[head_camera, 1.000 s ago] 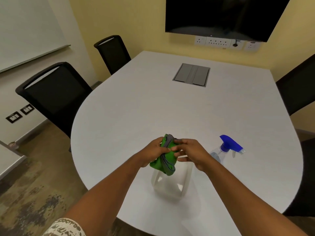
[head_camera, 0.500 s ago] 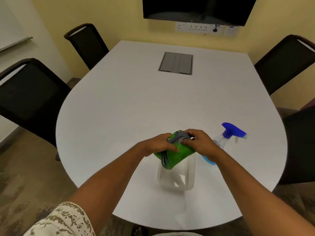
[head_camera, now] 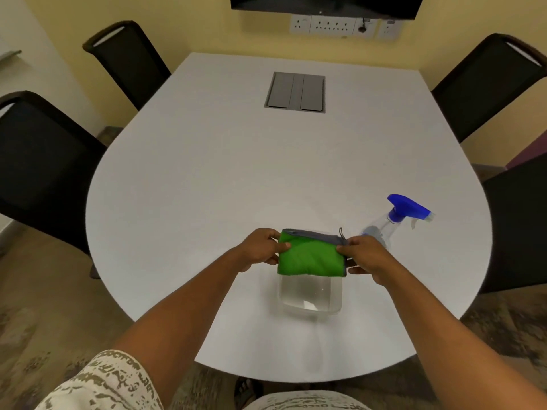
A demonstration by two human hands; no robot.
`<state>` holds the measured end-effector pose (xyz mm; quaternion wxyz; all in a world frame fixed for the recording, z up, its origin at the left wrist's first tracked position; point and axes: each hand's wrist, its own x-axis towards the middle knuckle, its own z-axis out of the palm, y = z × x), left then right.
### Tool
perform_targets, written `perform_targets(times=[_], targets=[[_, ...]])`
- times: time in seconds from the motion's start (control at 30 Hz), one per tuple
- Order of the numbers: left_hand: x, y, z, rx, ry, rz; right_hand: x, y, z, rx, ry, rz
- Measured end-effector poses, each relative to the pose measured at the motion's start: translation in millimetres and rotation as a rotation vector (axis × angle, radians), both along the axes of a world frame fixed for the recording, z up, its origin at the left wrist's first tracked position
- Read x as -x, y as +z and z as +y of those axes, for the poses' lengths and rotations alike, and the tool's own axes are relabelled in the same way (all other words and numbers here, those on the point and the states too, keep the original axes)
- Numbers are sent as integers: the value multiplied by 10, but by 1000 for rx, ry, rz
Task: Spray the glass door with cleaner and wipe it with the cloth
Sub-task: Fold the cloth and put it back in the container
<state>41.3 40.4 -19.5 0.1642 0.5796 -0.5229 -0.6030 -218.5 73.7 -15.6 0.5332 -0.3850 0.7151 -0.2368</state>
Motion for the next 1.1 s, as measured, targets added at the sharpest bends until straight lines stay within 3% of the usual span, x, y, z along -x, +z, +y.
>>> perform_targets(times=[0.23,0.7,0.83,0.93,1.1], targets=[[198,-173,112,95,-102,-327,-65,-153,73,-6,234,463],[431,-413,217,373,-355,-822,-326,-388,92,-21,573,830],[562,-419,261,502,-425,-979,-407,-472,123,104,582,954],[641,-437,266,555,-513,-944,-462,-483,107,207,550,962],[752,-425,303,336,-783,-714,-534,-549,211,111,729,1002]])
